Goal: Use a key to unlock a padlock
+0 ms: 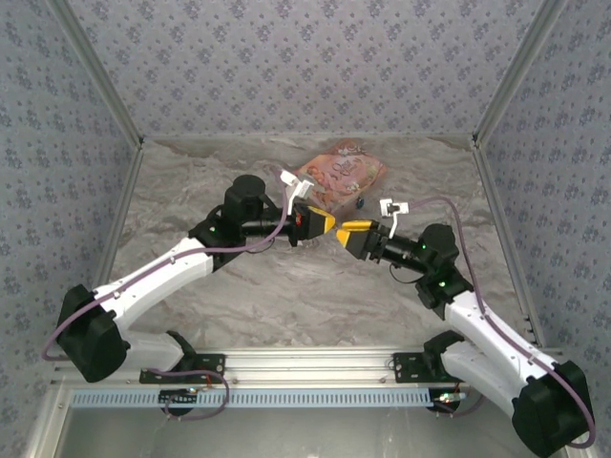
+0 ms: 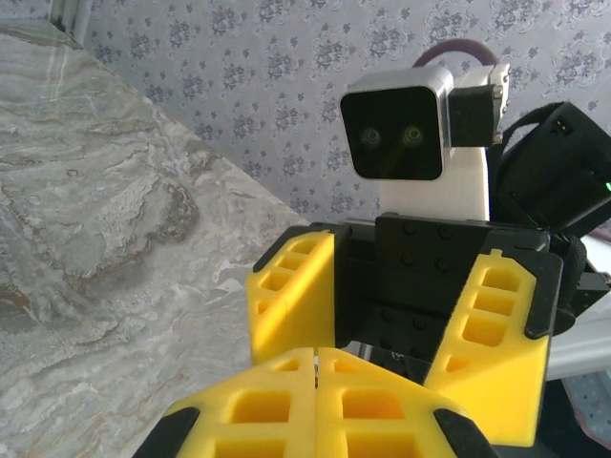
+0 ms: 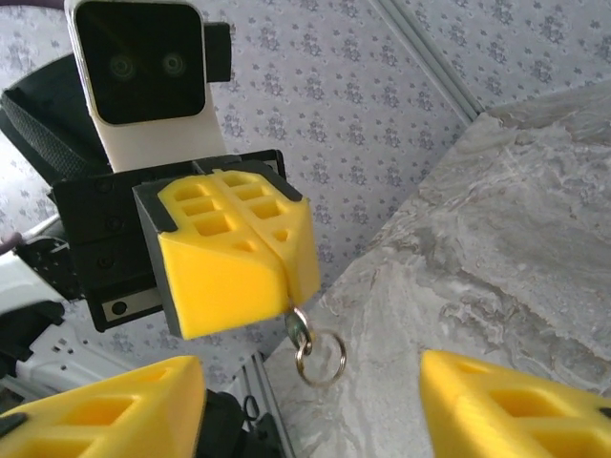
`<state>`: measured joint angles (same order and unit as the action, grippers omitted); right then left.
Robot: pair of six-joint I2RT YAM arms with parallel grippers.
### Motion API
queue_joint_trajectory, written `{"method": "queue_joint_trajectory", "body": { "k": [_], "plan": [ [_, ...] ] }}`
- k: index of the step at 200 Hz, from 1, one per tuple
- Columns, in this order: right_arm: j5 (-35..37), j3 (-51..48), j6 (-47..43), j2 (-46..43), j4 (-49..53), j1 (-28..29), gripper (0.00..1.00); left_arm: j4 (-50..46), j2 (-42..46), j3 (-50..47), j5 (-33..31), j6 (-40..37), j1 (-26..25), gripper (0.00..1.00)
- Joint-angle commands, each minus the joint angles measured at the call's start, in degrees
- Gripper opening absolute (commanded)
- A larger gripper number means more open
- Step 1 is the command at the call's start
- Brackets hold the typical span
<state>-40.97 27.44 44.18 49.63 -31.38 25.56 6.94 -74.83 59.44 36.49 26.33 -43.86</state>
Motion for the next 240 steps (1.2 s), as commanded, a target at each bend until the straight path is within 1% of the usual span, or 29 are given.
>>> {"method": "queue_joint_trajectory", "body": {
  "k": [1,61,106,146,181,230,240],
  "plan": [
    [-0.33,2.76,-1.91,1.37,0.36,0.61,0.55,-0.39,0.84,1.70,1.70,-1.45,0.23,0.00],
    [-0.30,3.36,-2.35,2.94,0.53,1.83,0.40,0.09,0.60,1.64,1.31,-1.29,0.30,0.00],
    [-0.30,3.56,-2.50,2.85,0.88,2.00,0.32,0.18,0.45,1.66,1.31,-1.49,0.36,0.00],
    [-0.51,4.01,-2.87,2.93,1.56,2.17,0.21,0.10,0.25,1.88,1.56,-1.73,0.36,0.00],
    [-0.94,4.11,-3.27,2.90,2.35,2.38,0.09,-0.26,0.19,2.04,1.67,-1.98,0.38,0.00],
    [-1.12,4.18,-4.45,2.87,4.31,3.35,0.00,-1.14,-0.36,3.20,1.92,-2.85,0.53,0.00],
    [-1.16,4.19,-4.54,2.93,4.39,3.51,0.00,-1.47,-0.46,3.49,2.01,-3.14,0.69,0.00]
  ]
}}
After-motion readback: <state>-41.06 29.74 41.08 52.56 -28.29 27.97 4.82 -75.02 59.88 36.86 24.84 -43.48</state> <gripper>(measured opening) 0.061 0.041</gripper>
